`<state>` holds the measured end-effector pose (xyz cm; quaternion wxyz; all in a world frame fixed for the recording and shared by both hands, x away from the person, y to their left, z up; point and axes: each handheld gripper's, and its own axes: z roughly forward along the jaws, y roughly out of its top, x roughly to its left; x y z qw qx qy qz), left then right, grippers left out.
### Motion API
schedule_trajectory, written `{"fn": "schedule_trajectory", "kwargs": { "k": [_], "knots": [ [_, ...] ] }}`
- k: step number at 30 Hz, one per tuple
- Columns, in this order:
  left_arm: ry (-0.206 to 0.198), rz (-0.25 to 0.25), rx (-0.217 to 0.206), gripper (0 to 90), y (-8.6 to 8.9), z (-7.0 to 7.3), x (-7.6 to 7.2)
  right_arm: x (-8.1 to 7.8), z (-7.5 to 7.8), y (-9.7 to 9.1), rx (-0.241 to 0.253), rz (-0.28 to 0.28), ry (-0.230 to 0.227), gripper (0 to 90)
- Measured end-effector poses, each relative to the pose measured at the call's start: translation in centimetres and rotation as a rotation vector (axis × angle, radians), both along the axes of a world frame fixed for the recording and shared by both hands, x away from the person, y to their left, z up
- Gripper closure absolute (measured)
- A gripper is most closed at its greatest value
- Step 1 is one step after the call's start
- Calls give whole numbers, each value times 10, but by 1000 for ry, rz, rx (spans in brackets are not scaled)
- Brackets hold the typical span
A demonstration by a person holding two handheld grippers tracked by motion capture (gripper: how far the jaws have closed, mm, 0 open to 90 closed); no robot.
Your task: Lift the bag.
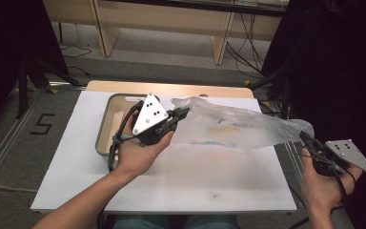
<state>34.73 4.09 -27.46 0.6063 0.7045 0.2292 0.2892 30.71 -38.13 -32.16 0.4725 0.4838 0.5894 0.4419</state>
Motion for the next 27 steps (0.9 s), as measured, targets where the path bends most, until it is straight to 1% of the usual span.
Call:
{"fn": "schedule_trajectory", "kwargs": {
  "k": [3,5,6,8,10,16,17,18,27],
  "knots": [
    [2,18,0,894,2,0,6,6,3,2,-3,1,-11,900],
    [6,34,3,894,3,-2,11,10,6,4,-8,5,-10,900],
    [5,41,13,893,4,-3,14,12,7,5,-10,5,-13,900],
    [13,56,11,893,4,-6,21,16,8,6,-12,8,-16,900],
    [18,70,18,893,4,-10,27,21,8,8,-14,9,-15,900],
    [41,110,29,893,4,-20,44,37,6,15,-6,15,-9,900],
    [42,116,36,893,4,-21,46,39,5,16,-3,16,-6,900],
    [47,121,32,893,4,-22,48,41,5,17,-3,18,-3,900],
    [62,166,43,893,4,-28,66,56,-1,25,14,22,7,900]
  ]
}}
